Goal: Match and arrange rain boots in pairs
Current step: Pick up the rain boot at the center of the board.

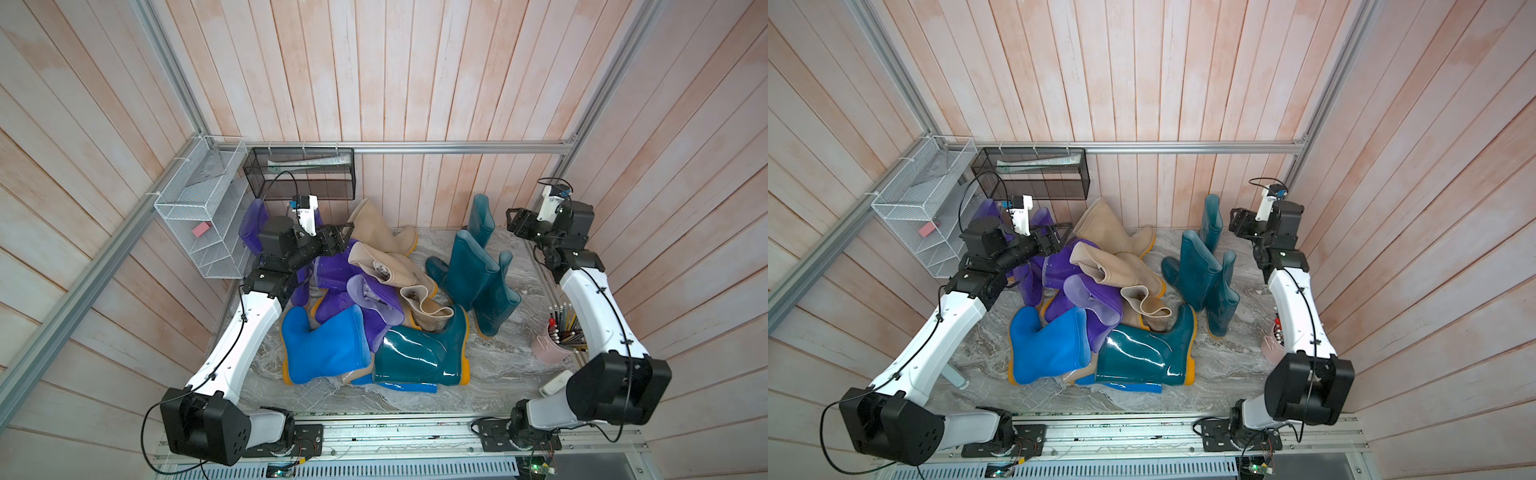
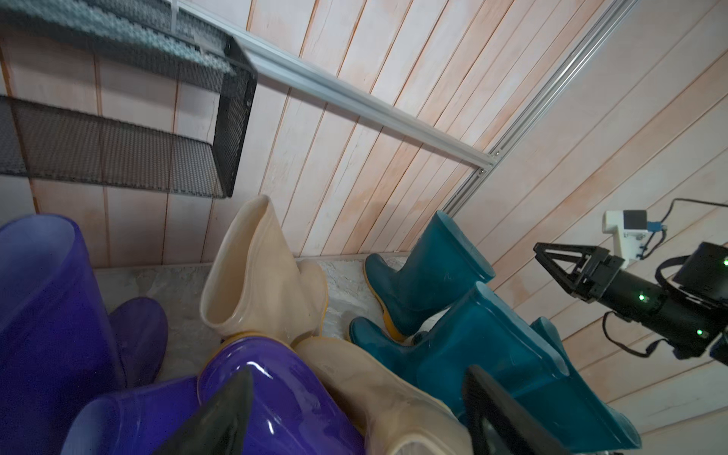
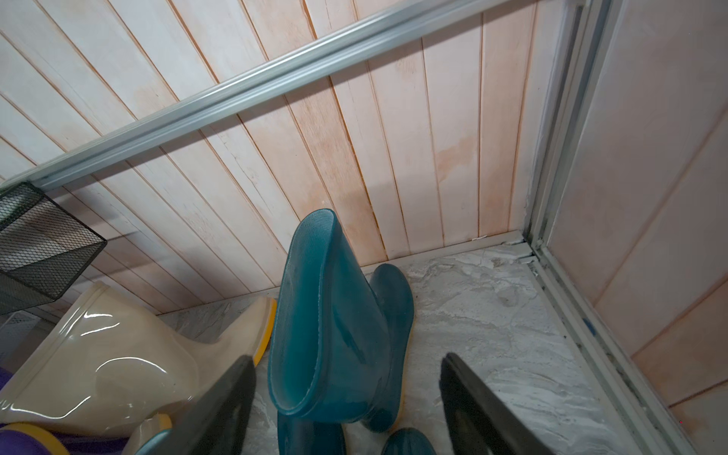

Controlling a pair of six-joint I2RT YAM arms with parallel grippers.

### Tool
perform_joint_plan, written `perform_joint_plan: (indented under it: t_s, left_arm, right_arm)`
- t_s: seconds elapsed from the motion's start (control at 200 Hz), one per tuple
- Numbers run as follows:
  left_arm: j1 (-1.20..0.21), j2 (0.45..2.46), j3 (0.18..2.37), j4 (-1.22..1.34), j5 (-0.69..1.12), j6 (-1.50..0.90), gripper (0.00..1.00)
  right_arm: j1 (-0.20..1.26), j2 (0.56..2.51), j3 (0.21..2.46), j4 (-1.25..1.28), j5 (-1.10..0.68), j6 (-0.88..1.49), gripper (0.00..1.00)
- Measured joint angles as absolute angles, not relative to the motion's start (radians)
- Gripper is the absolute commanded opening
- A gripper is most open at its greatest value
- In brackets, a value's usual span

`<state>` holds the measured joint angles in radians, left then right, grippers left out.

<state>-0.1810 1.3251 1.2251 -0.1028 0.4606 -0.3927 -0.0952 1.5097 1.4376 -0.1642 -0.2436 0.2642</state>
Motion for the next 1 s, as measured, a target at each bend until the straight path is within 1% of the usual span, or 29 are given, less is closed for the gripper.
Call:
perform_joint_plan:
  t_s: [0.195, 0.46, 0.585, 0.73, 0.81, 0.87, 0.93, 0.97, 1.0]
  left_arm:
    - [-0.173, 1.326, 1.185, -0.078, 0.495, -0.396, 0.86]
    - [-0.172, 1.326, 1.179, -0.049, 0.521, -0.397, 0.86]
    - [-0.169, 1.326, 1.172, -0.035, 0.524, -0.401, 0.86]
    - [-0.158, 1.318, 1.142, -0.022, 0.524, -0.409, 0.86]
    - [-0.149, 1.318, 1.132, -0.016, 0.532, -0.420, 0.86]
    - [-0.140, 1.318, 1.129, -0.007, 0.545, -0.431, 0.86]
    - [-0.131, 1.318, 1.128, 0.004, 0.556, -0.442, 0.86]
    - [-0.125, 1.318, 1.127, 0.014, 0.562, -0.448, 0.86]
    - [-0.120, 1.318, 1.127, 0.018, 0.566, -0.453, 0.86]
  right_arm:
    - [-0.087, 1.644, 1.561, -0.210, -0.275, 0.223, 0.82]
    - [-0.026, 1.792, 1.723, -0.275, -0.289, 0.186, 0.82]
    - [0.009, 1.863, 1.812, -0.319, -0.266, 0.167, 0.82]
    - [0.029, 1.903, 1.836, -0.350, -0.213, 0.160, 0.81]
    - [0.031, 1.923, 1.842, -0.367, -0.191, 0.151, 0.73]
    - [0.031, 1.940, 1.863, -0.379, -0.177, 0.145, 0.61]
    - [0.031, 1.961, 1.898, -0.394, -0.167, 0.139, 0.44]
    - [0.031, 1.977, 1.921, -0.405, -0.163, 0.127, 0.30]
    - [0.031, 1.990, 1.940, -0.414, -0.162, 0.125, 0.17]
